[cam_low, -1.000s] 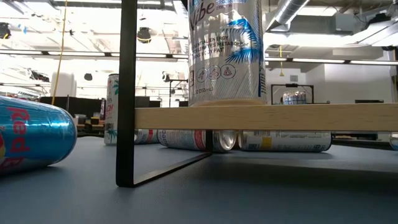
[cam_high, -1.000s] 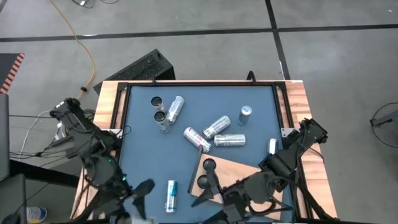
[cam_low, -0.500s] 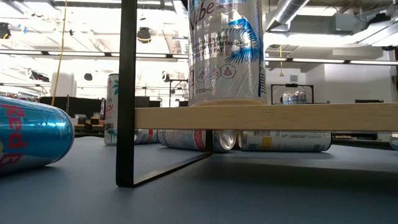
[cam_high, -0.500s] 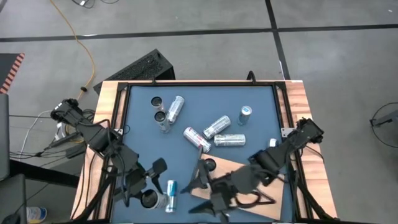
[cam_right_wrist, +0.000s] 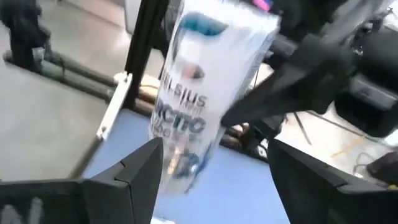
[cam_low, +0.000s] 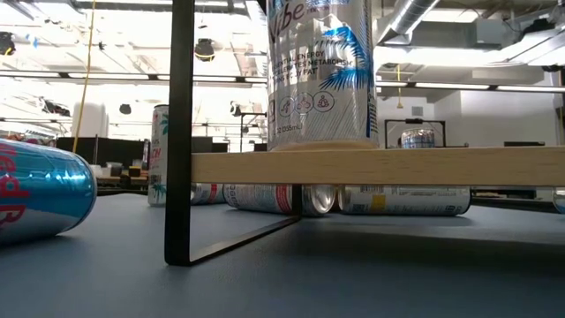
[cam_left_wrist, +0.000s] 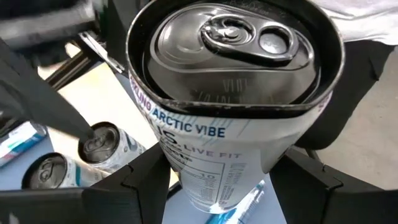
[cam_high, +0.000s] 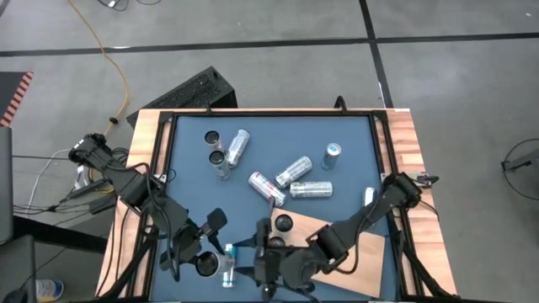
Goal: Place canned beverage on shelf
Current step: Put the white blue can on the shelf
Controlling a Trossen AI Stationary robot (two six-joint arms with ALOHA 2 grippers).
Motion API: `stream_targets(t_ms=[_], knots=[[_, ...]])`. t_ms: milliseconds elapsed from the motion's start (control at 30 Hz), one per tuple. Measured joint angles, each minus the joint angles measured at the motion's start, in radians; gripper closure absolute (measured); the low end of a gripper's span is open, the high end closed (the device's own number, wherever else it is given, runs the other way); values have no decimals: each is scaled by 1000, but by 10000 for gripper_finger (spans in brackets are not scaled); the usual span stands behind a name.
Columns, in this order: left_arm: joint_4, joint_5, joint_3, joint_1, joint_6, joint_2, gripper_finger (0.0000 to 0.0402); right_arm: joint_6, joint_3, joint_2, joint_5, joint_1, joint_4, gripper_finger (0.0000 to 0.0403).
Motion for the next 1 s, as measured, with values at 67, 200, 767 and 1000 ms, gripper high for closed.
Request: stream_targets(t_ms=[67, 200, 767, 1000], knots=[[2, 21, 0, -3, 3, -1, 184, 19, 0, -6, 59, 12, -11, 122], [13, 80, 13, -9, 43, -5, 184, 84, 0, -9, 53, 23, -11, 122], [-6, 127, 111, -9, 217, -5, 184, 170, -1, 55, -157, -21, 169, 122], [-16, 148, 111, -6, 248, 0, 184, 177, -1, 55, -246, -40, 220, 122]])
